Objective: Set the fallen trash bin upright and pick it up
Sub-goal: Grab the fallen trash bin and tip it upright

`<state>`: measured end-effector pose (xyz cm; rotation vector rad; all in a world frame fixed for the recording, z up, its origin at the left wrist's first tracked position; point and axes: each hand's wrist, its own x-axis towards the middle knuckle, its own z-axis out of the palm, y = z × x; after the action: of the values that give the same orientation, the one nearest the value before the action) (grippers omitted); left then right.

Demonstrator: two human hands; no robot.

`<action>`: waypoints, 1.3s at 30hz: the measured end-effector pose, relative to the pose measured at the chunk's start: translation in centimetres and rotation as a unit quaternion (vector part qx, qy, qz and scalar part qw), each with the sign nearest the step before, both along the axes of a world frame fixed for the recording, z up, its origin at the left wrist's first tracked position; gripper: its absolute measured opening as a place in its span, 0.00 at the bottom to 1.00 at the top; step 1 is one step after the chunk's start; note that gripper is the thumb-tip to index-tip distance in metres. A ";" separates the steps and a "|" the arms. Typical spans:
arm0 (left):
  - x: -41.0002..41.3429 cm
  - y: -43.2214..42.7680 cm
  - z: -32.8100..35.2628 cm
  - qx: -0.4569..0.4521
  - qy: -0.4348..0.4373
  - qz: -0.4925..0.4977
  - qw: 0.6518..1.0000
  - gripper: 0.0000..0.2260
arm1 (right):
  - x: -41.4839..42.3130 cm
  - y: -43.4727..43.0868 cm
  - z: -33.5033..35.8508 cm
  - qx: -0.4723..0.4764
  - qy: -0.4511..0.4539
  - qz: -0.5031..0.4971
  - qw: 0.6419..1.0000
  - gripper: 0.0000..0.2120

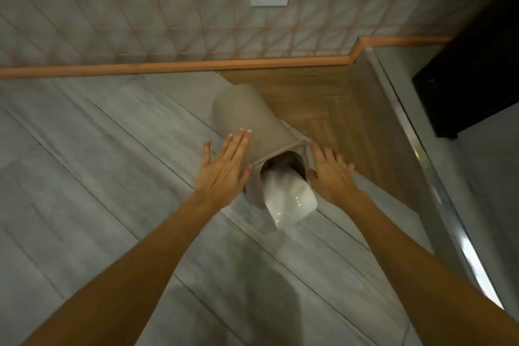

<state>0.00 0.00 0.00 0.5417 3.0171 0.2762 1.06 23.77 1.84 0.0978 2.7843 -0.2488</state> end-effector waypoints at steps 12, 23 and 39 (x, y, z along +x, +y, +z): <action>-0.6 1.6 -11.5 0.289 -0.095 0.112 0.946 0.21 | -5.4 0.2 -11.1 -0.295 0.101 -0.121 0.943 0.26; -1.1 -1.7 -9.7 0.419 -0.055 0.166 0.891 0.05 | -5.9 -1.8 -6.6 -0.273 0.149 -0.014 0.950 0.20; -3.1 -7.3 3.7 0.418 -0.105 0.143 0.891 0.24 | -6.4 -5.9 2.4 -0.286 0.075 -0.026 0.955 0.16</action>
<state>-3.14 -7.28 3.68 0.0612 2.6185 1.5642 -5.34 17.88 4.25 0.0078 2.7322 -1.0999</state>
